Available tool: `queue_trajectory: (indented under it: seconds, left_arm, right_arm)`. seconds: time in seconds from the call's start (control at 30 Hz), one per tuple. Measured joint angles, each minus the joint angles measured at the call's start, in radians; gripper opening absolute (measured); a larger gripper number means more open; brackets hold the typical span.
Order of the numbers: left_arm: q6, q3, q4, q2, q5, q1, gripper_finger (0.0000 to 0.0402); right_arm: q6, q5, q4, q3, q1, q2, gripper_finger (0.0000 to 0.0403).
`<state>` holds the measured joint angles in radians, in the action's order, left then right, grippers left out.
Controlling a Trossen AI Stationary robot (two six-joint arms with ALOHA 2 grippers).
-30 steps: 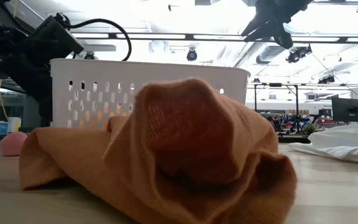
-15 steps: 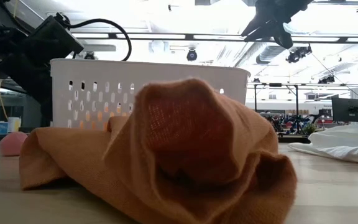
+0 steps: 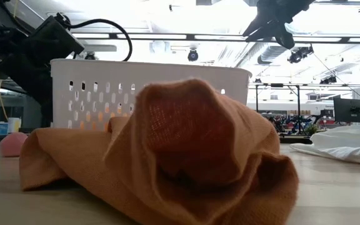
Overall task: Pick and placing Produce into tupperware
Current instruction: Put the red tomato into the white basket
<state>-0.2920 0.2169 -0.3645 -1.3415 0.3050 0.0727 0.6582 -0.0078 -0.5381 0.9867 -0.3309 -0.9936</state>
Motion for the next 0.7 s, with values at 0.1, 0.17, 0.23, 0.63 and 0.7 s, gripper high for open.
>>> queue_trajectory:
  seconds: [0.1,0.17,0.23,0.63,0.7]
  left_arm:
    - [0.000,0.000,0.000,0.000,0.000,0.000,0.0273]
    - [0.000,0.000,0.000,0.000,0.000,0.000,0.0263]
    - [0.000,0.000,0.000,0.000,0.000,0.000,0.0256]
    - [0.000,0.000,0.000,0.000,0.000,0.000,0.0267]
    - [0.000,0.000,0.000,0.000,0.000,0.000,0.0261]
  right_arm:
    - [0.000,0.000,0.000,0.000,0.000,0.000,0.0062]
    - [0.000,0.000,0.000,0.000,0.000,0.000,0.0062]
    - [0.000,0.000,0.000,0.000,0.000,0.000,0.0062]
    - [0.000,0.000,0.000,0.000,0.000,0.000,0.0062]
    - [0.000,0.000,0.000,0.000,0.000,0.000,0.0062]
